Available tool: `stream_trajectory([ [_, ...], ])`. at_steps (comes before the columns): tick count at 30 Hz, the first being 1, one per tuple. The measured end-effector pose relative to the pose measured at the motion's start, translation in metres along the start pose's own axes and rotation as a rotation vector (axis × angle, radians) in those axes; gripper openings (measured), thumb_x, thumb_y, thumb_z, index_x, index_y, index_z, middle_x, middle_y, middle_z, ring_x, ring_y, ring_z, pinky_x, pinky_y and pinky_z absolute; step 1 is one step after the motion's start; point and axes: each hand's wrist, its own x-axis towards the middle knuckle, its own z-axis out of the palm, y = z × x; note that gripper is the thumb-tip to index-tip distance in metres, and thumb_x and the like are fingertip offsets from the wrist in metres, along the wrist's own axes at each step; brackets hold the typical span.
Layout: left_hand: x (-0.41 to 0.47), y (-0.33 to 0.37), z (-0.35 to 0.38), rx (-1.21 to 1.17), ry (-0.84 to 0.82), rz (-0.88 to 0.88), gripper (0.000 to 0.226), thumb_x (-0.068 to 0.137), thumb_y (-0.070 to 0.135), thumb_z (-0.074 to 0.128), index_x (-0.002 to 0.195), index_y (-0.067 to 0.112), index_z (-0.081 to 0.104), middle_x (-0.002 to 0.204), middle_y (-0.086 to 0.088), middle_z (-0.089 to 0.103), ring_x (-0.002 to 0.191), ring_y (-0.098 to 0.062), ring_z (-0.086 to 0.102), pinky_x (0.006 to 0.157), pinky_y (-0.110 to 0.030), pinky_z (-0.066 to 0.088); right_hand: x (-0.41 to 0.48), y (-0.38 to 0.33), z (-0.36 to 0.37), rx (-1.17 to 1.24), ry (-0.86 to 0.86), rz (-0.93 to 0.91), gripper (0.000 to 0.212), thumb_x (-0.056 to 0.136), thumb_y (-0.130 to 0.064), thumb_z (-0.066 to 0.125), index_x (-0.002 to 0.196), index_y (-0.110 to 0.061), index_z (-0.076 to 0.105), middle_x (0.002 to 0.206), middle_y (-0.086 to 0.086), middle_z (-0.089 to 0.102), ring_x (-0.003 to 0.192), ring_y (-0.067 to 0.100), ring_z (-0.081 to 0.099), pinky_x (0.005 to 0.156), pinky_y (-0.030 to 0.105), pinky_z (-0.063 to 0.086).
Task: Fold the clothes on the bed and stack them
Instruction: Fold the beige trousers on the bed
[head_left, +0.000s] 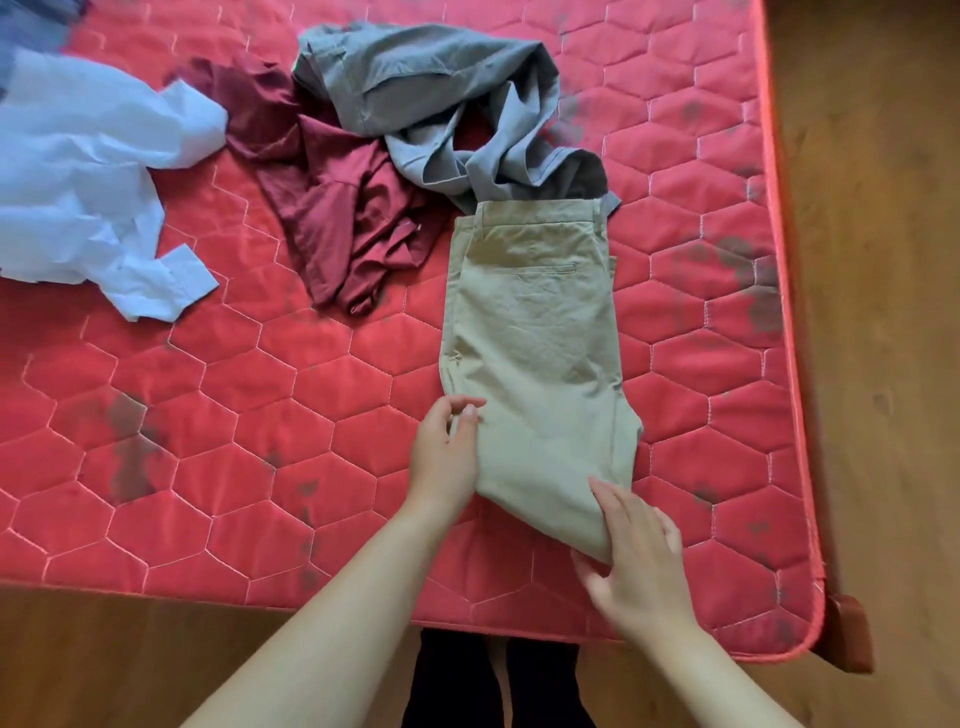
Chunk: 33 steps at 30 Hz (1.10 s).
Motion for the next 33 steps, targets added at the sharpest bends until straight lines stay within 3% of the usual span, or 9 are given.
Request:
stream_trajectory([
  [4,0.021,0.041,-0.002,-0.012,0.032,-0.034,0.021,0.094,0.01,0.045,0.092,0.019,0.064,0.08,0.002,0.061,0.071,-0.009,0.053,0.063,-0.018,0.041,0.032,0.012,-0.048,0.236,0.17,-0.028,0.068,0.058,0.008,0.076,0.118,-0.02,0.059,0.107,-0.003,0.062,0.098,0.023,0.061,0.082,0.03,0.047],
  [7,0.032,0.063,-0.009,-0.064,0.016,-0.104,0.017,0.094,0.014,0.047,0.095,0.015,0.064,0.088,-0.005,0.064,0.077,-0.016,0.057,0.072,-0.034,0.046,0.062,0.014,-0.086,0.371,0.235,-0.109,0.047,0.066,0.006,0.077,0.104,-0.018,0.067,0.103,-0.006,0.066,0.097,0.012,0.061,0.084,0.023,0.046],
  [11,0.037,0.075,-0.017,-0.229,-0.104,-0.115,0.014,0.089,0.027,0.06,0.102,0.024,0.061,0.102,-0.002,0.058,0.078,-0.005,0.059,0.063,-0.02,0.051,0.1,0.008,-0.112,0.482,0.294,-0.062,0.028,0.074,-0.005,0.076,0.095,-0.022,0.069,0.093,-0.012,0.068,0.087,0.002,0.062,0.076,0.022,0.048],
  [15,0.066,0.071,-0.02,0.101,-0.202,0.022,0.059,0.069,0.021,0.081,0.119,0.027,0.051,0.116,0.001,0.052,0.096,-0.012,0.06,0.083,-0.025,0.051,0.151,0.01,-0.115,0.476,0.31,-0.012,0.021,0.077,-0.01,0.073,0.09,-0.025,0.068,0.088,-0.01,0.068,0.084,0.001,0.059,0.074,0.015,0.044],
  [19,0.116,0.072,-0.014,0.408,-0.038,0.274,0.027,0.073,0.014,0.074,0.095,0.021,0.06,0.105,-0.003,0.055,0.095,-0.012,0.051,0.072,-0.01,0.033,0.205,0.012,-0.11,0.481,0.346,0.041,0.016,0.078,-0.012,0.072,0.09,-0.021,0.068,0.088,-0.008,0.069,0.082,-0.001,0.059,0.074,0.011,0.043],
  [23,0.171,0.082,0.0,0.257,-0.034,0.31,0.019,0.082,0.02,0.067,0.078,0.027,0.05,0.07,0.013,0.055,0.062,0.003,0.048,0.055,-0.013,0.035,0.273,0.007,-0.113,0.508,0.46,0.026,0.011,0.08,-0.016,0.071,0.09,-0.017,0.068,0.084,-0.007,0.068,0.076,-0.004,0.057,0.071,0.008,0.042],
  [25,0.203,0.09,0.012,0.165,0.046,0.316,0.019,0.082,0.022,0.066,0.078,0.029,0.049,0.068,0.013,0.055,0.058,0.004,0.047,0.053,-0.012,0.037,0.31,0.007,-0.115,0.482,0.512,0.031,0.015,0.082,-0.02,0.069,0.096,-0.016,0.067,0.089,-0.004,0.067,0.079,0.0,0.056,0.073,0.013,0.043],
  [28,0.244,0.084,0.033,0.173,0.04,0.243,0.02,0.086,0.028,0.063,0.102,0.022,0.052,0.09,0.005,0.06,0.083,-0.009,0.056,0.072,-0.022,0.044,0.345,0.014,-0.097,0.371,0.445,0.088,0.043,0.084,-0.024,0.066,0.125,-0.014,0.053,0.119,0.004,0.054,0.11,0.013,0.05,0.094,0.02,0.036],
  [33,0.251,0.022,0.049,0.559,-0.139,0.021,0.092,0.08,0.042,0.067,0.146,0.017,0.007,0.145,-0.014,0.031,0.13,-0.031,0.035,0.104,-0.041,0.033,0.324,0.044,-0.024,0.202,0.076,0.324,0.073,0.09,-0.04,0.054,0.148,-0.03,0.011,0.151,0.01,0.013,0.139,0.027,0.02,0.111,0.046,0.026],
])
